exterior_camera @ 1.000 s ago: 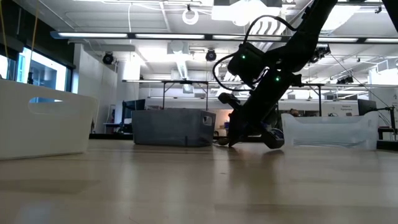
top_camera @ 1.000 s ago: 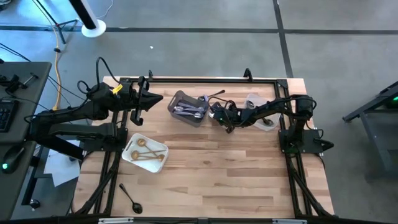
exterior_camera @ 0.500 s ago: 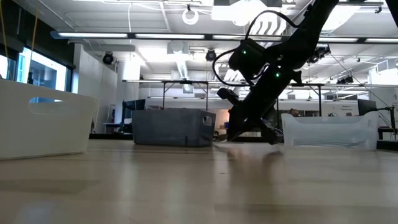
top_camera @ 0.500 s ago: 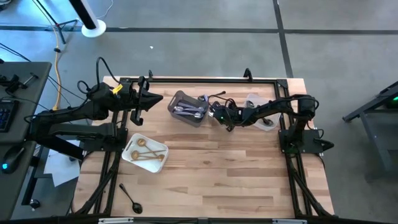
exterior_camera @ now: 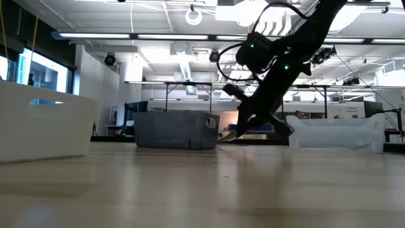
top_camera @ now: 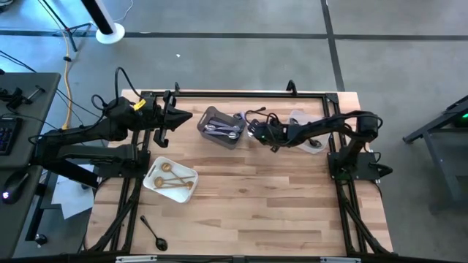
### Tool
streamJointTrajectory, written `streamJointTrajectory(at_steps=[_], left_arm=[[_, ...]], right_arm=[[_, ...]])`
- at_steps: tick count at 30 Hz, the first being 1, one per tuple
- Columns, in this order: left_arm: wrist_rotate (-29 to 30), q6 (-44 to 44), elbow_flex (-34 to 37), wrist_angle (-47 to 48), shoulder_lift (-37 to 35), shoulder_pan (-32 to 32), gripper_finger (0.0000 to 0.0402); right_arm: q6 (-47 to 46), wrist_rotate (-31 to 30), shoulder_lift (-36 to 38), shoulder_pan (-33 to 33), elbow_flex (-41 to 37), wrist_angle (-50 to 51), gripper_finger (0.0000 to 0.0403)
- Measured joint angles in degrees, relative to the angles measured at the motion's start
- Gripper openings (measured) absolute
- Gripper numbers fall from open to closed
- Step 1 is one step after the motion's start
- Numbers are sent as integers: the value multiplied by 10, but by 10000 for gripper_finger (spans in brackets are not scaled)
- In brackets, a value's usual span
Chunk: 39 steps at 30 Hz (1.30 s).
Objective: Sort silverware by color (type)
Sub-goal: Put the purple spoon into the black bin
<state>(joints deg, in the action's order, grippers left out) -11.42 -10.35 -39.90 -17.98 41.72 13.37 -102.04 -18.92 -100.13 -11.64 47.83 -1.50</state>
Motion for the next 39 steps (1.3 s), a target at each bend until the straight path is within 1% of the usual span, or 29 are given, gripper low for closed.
streamJointTrajectory(at_steps=[8, 14, 22, 29, 33, 39], left_arm=[[0, 0, 0, 0, 0, 0, 0], [0, 0, 0, -1, 0, 0, 0], [0, -1, 0, -1, 0, 0, 0], [0, -1, 0, -1, 0, 0, 0], [0, -1, 0, -1, 0, 0, 0], [0, -1, 0, -1, 0, 0, 0]], right_arm=[[49, 14, 36, 0, 0, 64, 1], [60, -2, 69, -6, 0, 135, 0], [164, -1, 127, -42, 0, 166, 0], [229, 2, 172, -70, 0, 225, 0], [260, 0, 182, -80, 0, 238, 0], [299, 0, 182, -93, 0, 218, 0]])
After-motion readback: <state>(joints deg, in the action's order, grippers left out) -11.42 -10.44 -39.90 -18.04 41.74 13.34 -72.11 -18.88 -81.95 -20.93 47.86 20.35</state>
